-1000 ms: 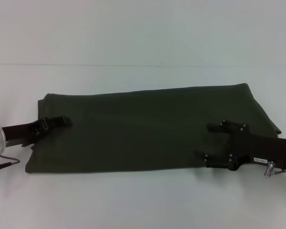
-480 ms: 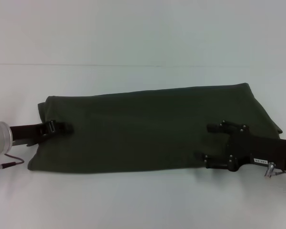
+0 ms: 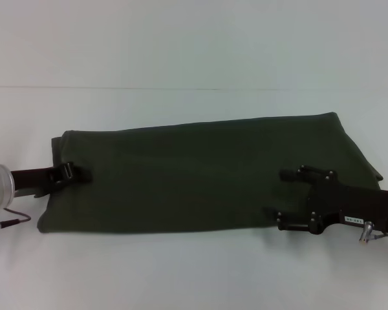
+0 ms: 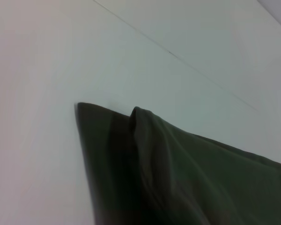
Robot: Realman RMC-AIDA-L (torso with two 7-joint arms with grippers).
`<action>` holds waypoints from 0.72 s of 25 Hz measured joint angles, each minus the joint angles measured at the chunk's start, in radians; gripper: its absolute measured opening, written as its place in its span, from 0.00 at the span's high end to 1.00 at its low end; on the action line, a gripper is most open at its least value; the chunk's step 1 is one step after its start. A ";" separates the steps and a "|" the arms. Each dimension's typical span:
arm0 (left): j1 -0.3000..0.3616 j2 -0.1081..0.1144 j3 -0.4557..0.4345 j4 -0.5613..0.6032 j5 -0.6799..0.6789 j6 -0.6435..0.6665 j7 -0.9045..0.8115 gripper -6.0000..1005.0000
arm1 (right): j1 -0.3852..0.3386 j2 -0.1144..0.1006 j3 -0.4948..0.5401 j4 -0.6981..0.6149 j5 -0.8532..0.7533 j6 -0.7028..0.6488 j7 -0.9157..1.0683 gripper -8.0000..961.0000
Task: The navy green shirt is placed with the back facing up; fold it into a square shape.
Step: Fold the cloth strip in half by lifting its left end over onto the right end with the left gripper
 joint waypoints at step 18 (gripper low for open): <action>0.064 0.047 -0.101 0.198 0.179 0.100 -0.054 0.89 | -0.002 0.000 0.002 -0.003 0.000 -0.012 0.002 0.06</action>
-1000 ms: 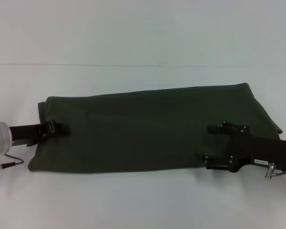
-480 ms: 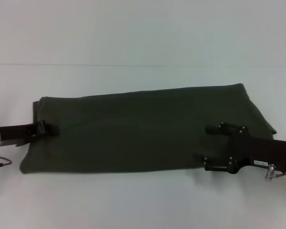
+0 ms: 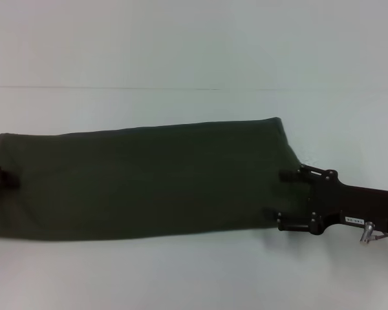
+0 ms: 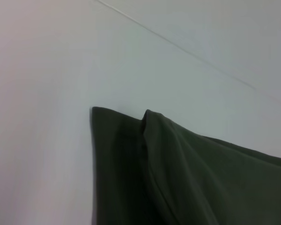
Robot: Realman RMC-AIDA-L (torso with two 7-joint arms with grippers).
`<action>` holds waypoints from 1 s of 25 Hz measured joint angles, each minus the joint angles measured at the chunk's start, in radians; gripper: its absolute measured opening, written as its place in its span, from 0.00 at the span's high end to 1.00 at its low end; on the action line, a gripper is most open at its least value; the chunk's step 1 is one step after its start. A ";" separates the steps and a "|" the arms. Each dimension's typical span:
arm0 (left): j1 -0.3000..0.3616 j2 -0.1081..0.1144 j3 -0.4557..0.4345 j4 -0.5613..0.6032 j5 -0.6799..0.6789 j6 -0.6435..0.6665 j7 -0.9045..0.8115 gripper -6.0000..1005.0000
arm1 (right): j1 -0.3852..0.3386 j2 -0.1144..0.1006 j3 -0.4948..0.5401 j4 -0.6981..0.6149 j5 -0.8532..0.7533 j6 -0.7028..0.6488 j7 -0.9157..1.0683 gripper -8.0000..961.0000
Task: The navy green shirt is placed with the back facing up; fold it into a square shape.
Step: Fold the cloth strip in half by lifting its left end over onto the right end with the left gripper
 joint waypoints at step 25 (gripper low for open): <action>-0.092 0.032 -0.006 0.092 -0.246 0.424 -0.265 0.89 | -0.004 0.000 0.007 0.006 0.002 0.000 0.000 0.06</action>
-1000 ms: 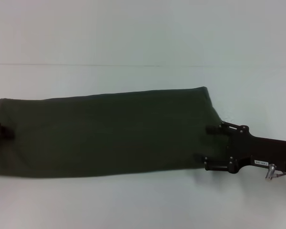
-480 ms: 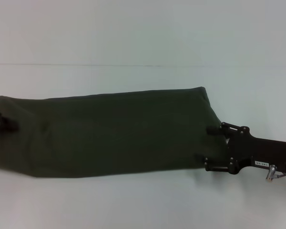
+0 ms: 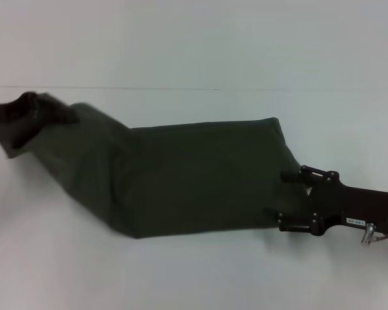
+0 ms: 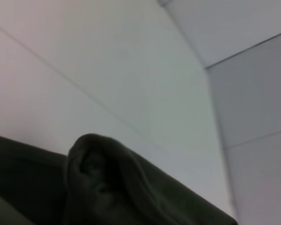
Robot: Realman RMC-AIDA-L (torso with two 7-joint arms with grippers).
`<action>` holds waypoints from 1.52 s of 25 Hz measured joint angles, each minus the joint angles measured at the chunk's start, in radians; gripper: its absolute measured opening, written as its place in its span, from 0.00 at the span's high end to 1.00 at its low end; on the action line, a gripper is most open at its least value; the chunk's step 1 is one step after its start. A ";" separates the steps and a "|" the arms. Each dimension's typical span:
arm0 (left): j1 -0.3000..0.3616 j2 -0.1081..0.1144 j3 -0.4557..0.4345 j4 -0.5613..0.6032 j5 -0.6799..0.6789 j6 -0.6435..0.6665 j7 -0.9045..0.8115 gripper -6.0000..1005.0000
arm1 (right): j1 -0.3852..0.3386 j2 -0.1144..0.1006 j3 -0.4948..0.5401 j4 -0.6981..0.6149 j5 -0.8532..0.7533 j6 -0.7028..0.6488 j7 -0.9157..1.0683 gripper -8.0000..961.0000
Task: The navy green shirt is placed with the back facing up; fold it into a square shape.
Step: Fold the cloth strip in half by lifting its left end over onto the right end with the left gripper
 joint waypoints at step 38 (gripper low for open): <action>-0.211 -0.175 0.076 -0.516 -0.264 -0.448 0.334 0.87 | -0.037 -0.002 0.003 0.005 0.037 -0.037 0.000 0.06</action>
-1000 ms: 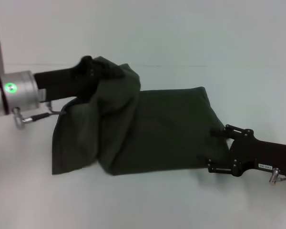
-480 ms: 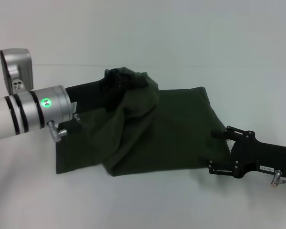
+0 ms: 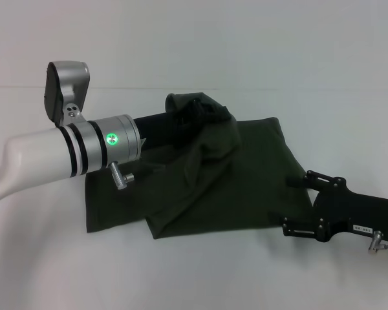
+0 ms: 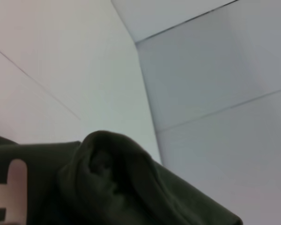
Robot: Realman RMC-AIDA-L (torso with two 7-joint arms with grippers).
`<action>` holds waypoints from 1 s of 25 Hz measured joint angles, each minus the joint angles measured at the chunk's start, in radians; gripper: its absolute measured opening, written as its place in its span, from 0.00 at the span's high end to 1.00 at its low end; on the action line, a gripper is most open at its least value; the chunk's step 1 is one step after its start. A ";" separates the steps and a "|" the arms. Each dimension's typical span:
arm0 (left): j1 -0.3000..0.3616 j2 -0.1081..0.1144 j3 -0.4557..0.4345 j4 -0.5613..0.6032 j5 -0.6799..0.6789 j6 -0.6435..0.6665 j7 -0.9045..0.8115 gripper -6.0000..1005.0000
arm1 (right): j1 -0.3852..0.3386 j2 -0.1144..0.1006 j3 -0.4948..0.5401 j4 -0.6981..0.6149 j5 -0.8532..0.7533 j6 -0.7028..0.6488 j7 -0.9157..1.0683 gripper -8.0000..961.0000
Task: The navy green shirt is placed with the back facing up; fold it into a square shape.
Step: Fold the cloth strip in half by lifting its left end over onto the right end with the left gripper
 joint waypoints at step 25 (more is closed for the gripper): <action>-0.057 -0.007 0.007 -0.206 -0.172 -0.139 0.339 0.56 | -0.038 -0.001 0.016 0.005 0.050 -0.011 -0.007 0.07</action>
